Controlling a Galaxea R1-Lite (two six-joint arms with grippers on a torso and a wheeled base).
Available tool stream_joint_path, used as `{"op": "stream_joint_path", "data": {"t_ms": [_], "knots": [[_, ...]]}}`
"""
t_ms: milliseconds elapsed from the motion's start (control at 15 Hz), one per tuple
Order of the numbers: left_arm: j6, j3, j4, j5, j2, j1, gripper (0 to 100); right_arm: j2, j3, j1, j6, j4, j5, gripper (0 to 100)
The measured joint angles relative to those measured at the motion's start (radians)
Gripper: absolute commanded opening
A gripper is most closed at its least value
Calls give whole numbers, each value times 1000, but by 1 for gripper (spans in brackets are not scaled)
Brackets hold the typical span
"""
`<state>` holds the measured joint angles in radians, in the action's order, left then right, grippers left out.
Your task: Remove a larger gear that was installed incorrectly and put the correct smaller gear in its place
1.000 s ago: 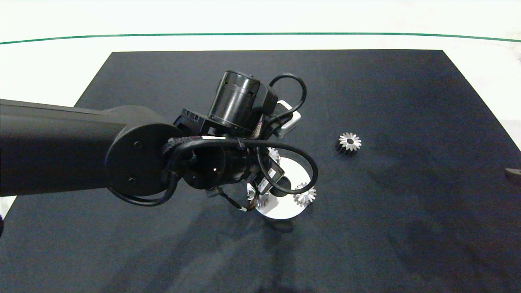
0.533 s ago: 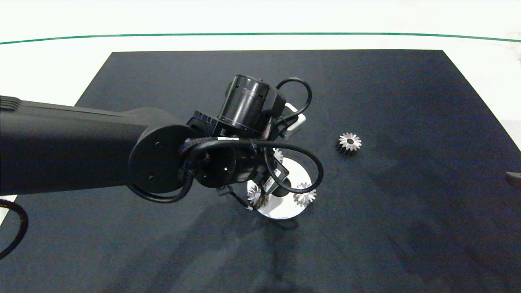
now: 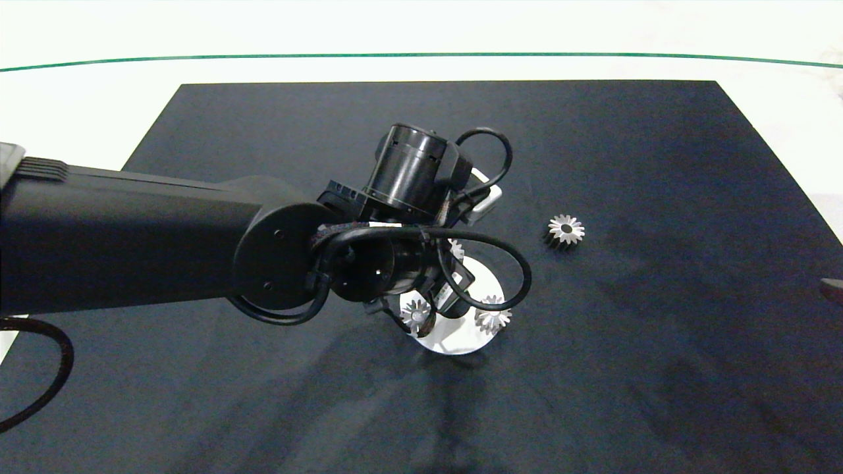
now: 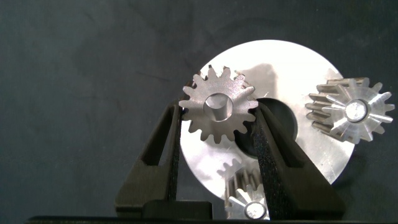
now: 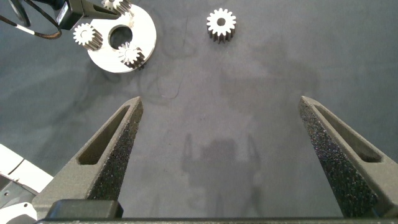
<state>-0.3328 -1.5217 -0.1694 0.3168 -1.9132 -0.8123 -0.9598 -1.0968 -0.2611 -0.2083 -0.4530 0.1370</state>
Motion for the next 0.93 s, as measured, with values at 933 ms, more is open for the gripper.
{"op": "stream_joint_path", "data": {"t_ms": [933], "knots": [[1,-30,3,3,-26,-1,4,10,11,0,11,0,1,100]]}}
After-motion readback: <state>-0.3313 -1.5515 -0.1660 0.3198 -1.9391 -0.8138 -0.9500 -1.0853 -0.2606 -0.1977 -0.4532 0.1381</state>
